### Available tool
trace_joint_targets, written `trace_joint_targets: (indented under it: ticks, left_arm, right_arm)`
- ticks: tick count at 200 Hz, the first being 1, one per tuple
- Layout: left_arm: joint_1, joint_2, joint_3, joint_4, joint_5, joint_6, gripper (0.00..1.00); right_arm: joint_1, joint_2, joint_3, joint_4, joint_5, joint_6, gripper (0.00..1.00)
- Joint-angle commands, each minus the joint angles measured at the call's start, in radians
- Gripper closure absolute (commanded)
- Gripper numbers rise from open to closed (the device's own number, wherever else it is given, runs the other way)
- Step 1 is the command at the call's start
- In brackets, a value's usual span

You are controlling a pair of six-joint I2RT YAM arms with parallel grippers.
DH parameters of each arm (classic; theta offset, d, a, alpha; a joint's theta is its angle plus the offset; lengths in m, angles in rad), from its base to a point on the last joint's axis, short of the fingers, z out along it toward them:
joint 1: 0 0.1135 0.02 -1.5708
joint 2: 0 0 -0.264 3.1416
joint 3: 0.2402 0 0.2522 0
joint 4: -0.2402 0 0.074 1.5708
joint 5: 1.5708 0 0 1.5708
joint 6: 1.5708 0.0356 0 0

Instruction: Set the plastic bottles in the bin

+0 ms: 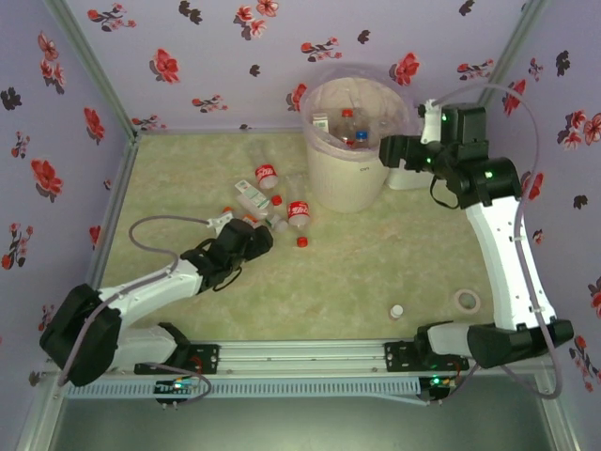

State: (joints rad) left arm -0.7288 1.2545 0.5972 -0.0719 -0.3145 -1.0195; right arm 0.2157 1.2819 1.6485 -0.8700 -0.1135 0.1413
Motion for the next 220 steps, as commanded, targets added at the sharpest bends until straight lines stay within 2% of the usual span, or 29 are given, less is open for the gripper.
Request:
trace_joint_targets:
  ticks: [1,45,76,131,171,184,220]
  left_arm:
    - [0.017,0.052,0.012,0.082,-0.035,-0.031,0.01]
    - [0.053,0.122,0.035,0.117,-0.025,-0.034,0.01]
    - [0.076,0.169,0.034,0.159,-0.017,-0.033,0.01]
    - [0.108,0.304,0.076,0.227,0.045,-0.019,0.02]
    - [0.111,0.334,0.077,0.241,0.054,-0.015,0.2]
    - [0.112,0.309,0.072,0.221,0.054,-0.01,0.26]
    - [0.112,0.181,0.045,0.126,0.033,0.033,0.34]
  right_arm:
    - [-0.003,-0.065,-0.107,0.033,-0.02,-0.026,0.06]
    - [-0.003,-0.241,-0.346,0.115,-0.048,0.017,0.06]
    - [-0.003,-0.351,-0.515,0.183,-0.142,0.118,0.06]
    - [-0.001,-0.468,-0.756,0.26,-0.192,0.205,0.07]
    - [0.008,-0.47,-0.841,0.308,-0.205,0.218,0.07]
    - [0.013,-0.466,-0.847,0.325,-0.209,0.221,0.07]
    - [0.027,-0.398,-0.842,0.369,-0.214,0.237,0.07]
